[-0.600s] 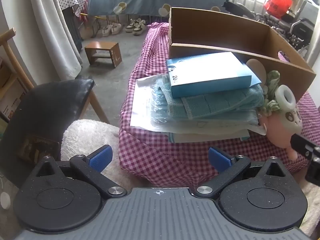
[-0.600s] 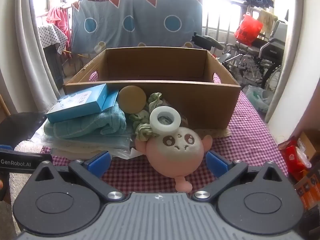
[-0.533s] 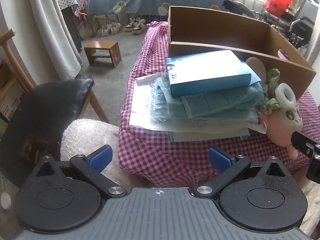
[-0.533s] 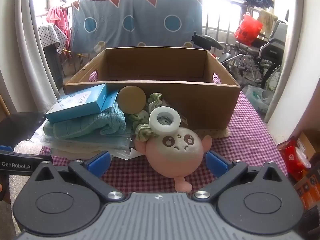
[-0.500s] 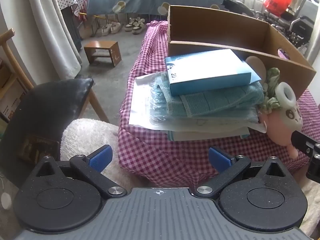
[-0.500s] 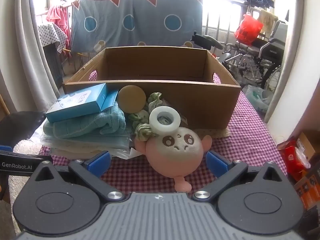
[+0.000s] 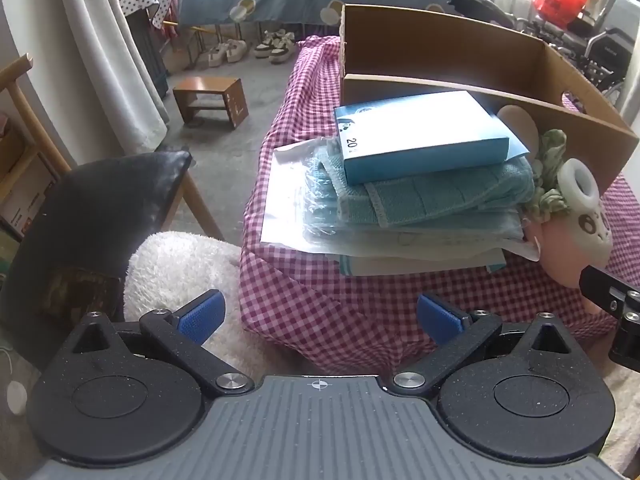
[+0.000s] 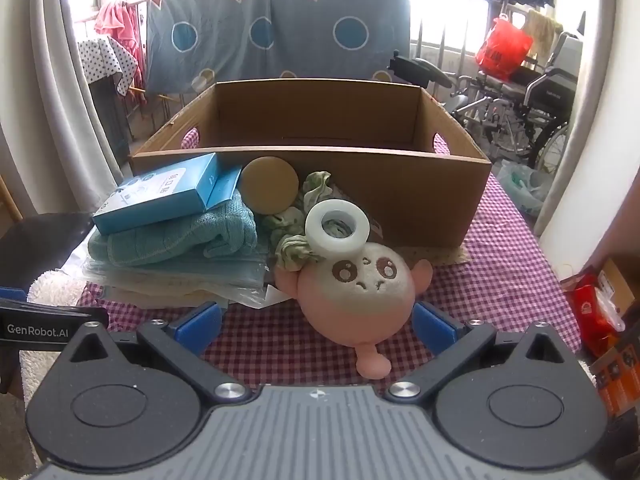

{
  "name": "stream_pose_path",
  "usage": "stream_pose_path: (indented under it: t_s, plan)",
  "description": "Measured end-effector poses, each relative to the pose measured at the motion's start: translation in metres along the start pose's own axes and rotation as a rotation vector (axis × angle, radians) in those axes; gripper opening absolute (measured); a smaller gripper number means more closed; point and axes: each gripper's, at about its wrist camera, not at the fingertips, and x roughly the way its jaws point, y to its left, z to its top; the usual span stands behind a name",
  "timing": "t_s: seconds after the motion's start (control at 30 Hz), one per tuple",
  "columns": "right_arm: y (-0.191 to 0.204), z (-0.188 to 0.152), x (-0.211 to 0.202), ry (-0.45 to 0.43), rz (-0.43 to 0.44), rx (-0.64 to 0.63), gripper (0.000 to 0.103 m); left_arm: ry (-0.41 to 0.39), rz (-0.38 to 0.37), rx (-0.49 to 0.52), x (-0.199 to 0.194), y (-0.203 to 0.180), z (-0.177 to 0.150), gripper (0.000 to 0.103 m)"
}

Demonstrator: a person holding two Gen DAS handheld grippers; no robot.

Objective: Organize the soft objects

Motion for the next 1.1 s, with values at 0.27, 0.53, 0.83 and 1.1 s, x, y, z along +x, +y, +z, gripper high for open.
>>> stream_pose_path:
  t_s: [0.27, 0.53, 0.83, 1.1]
  plan:
    - [-0.001, 0.003, 0.001, 0.003, 0.003, 0.009, 0.103, 0.004, 0.008, 0.000, 0.001, 0.000, 0.000, 0.103]
    - [0.000, 0.004, 0.002, 0.006, 0.006, 0.012, 0.103, 0.014, 0.017, 0.004, 0.005, 0.000, -0.001, 0.103]
    - [0.002, 0.006, 0.002, 0.009, 0.011, 0.011, 0.103, 0.025, 0.021, 0.012, 0.008, -0.001, 0.000, 0.103]
    - [0.003, 0.006, 0.006, 0.021, 0.016, 0.012, 0.103, 0.031, 0.023, 0.016, 0.010, -0.002, 0.001, 0.103]
